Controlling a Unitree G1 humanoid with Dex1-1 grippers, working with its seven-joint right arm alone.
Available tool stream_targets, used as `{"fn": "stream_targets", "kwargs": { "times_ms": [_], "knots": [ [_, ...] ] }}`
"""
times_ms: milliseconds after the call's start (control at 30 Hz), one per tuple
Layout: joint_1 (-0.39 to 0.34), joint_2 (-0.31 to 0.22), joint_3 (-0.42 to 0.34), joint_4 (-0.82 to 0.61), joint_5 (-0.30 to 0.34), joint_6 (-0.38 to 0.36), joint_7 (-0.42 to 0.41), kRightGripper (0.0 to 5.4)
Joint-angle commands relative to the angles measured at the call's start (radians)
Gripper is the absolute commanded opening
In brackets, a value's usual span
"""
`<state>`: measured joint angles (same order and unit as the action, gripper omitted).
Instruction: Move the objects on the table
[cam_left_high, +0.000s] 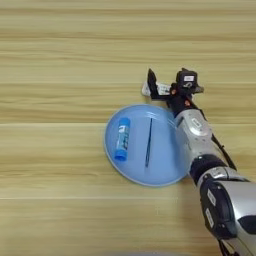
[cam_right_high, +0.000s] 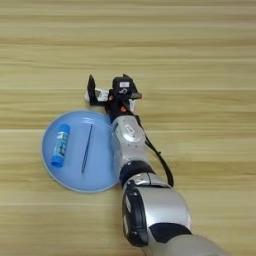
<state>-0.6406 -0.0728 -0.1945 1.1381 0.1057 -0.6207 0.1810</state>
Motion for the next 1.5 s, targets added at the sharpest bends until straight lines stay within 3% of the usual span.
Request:
{"fn": "stream_targets", "kwargs": {
  "times_ms": [33,1500],
  "knots": [
    [-0.089,-0.011,0.002,-0.044,-0.002,-0.019,-0.008,5.36],
    [-0.096,-0.018,0.000,-0.030,-0.004,-0.017,-0.009,5.36]
  ]
}}
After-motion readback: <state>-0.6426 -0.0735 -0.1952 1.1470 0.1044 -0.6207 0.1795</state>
